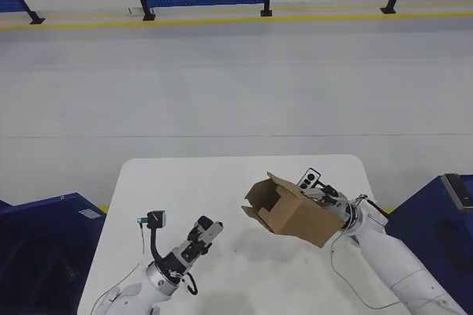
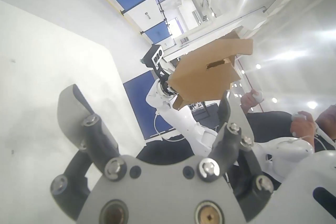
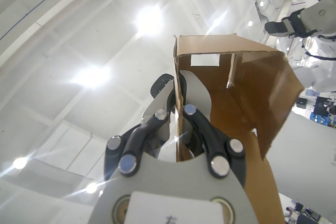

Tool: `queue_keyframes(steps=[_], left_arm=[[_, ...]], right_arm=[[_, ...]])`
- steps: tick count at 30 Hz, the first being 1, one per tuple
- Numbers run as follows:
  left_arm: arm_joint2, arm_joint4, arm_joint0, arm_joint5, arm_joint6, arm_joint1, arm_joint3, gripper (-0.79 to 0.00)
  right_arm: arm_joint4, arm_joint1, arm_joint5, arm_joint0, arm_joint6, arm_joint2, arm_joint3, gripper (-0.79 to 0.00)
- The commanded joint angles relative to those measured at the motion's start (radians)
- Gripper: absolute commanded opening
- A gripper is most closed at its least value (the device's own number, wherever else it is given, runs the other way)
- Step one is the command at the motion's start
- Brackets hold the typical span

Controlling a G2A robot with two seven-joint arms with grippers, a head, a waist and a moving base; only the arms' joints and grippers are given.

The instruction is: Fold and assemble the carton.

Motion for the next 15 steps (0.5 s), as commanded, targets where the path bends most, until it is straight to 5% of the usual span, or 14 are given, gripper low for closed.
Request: queue_keyframes(steps=[1,15], left_arm=[[0.032,0.002,-0.011,-0.001,0.006,-0.004,0.007,0.000],[0.117,0.020,-0.065,-0.003,0.027,-0.017,0.049,0.000]], right_arm=[[-0.022,0.000,0.002,-0.001,0.000,0.005,-0.005,-0.785],[-0.121,-0.017,0.007,-0.003,0.028,0.001,0.004,-0.785]])
